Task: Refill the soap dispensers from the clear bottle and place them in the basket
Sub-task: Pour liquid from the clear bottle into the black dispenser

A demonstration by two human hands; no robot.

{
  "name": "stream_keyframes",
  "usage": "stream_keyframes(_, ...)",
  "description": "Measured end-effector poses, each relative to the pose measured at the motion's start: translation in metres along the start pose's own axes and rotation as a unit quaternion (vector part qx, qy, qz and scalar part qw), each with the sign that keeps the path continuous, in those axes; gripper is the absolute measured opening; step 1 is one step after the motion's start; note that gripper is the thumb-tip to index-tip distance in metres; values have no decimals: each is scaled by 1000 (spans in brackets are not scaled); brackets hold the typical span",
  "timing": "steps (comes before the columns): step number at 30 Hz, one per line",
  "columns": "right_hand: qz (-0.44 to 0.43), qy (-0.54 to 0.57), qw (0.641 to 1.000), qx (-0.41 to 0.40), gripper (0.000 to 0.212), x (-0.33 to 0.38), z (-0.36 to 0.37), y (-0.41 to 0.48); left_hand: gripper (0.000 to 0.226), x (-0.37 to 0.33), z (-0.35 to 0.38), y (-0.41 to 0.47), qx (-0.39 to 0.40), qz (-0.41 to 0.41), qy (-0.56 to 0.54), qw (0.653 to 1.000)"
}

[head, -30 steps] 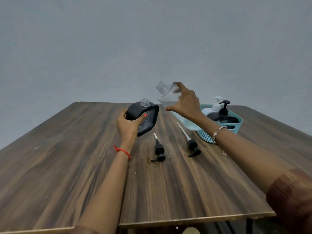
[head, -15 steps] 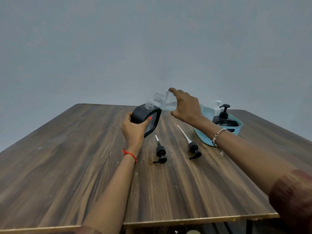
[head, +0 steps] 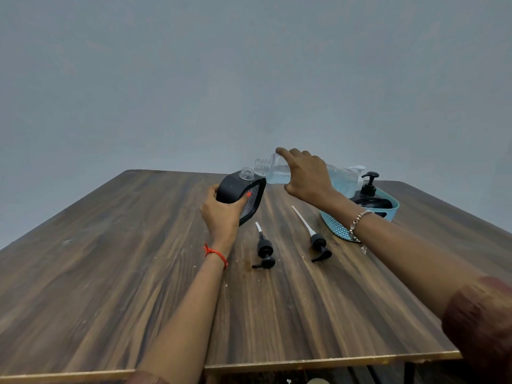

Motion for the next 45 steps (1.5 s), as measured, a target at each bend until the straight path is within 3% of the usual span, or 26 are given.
stream_keyframes(45,-20,-40,999,16,70,-2,1,-3,47,3,5,-3,14,0,12,1000)
Point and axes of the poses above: each hand's wrist, its own y-axis towards the middle knuckle, its own z-axis out of the palm, x = y × z, the point moved 8 cm from there along y, towards the middle knuckle, and after that the axes turned 3 degrees about -z, right-handed, at the moved point
